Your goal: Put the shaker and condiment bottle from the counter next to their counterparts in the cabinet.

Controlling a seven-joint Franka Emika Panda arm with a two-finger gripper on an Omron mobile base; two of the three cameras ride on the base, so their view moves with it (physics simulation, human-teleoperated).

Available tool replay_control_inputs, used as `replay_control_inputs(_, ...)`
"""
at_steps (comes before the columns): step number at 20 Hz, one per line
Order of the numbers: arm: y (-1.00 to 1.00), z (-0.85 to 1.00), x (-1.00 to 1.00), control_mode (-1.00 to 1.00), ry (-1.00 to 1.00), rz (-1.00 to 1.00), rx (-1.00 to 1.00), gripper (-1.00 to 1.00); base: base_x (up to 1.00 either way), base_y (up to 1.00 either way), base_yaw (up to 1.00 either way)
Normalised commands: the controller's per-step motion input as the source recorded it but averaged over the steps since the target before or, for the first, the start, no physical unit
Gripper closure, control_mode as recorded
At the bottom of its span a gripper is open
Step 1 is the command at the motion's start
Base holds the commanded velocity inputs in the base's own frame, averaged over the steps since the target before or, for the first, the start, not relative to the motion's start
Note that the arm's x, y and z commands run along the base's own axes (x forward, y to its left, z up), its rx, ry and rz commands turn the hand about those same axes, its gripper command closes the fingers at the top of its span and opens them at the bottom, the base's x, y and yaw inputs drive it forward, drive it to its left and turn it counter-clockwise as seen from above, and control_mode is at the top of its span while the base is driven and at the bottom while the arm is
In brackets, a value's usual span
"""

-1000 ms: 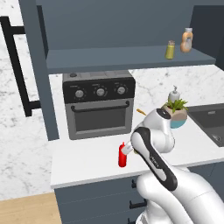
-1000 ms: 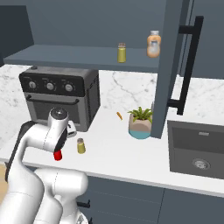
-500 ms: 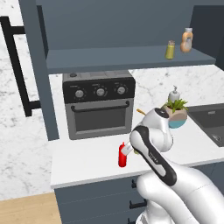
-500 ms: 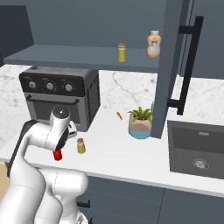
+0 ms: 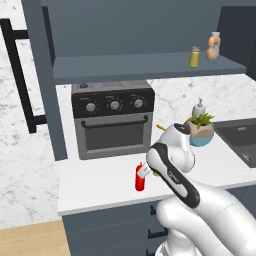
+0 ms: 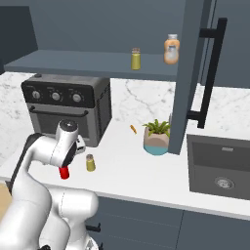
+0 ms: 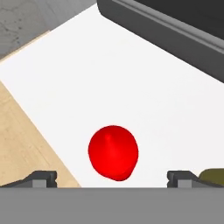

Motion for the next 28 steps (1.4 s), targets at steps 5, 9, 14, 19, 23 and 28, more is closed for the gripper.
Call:
replay_control_inputs(5,0.0,-0.29,0.04,-1.0,-0.01,0.04,0.01,-1.0,0.0,0.0,0.0)
replay_control_inputs(9,0.01,-0.34,0.05,-1.0,0.0,0.05,0.02,-1.0,0.0,0.0,0.0)
replay_control_inputs(14,0.03,-0.39,0.01,-1.0,0.0,0.06,0.06,-1.0,0.0,0.0,0.0)
replay_control_inputs(19,0.22,-0.53,0.0,-1.0,0.0,0.08,0.07,1.0,0.0,0.0,0.0)
replay_control_inputs(23,0.13,-0.39,0.08,-1.0,0.05,0.05,0.01,1.0,0.0,0.0,0.0)
replay_control_inputs(28,0.03,-0.03,0.21,-1.0,0.09,0.0,-0.02,1.0,0.0,0.0,0.0)
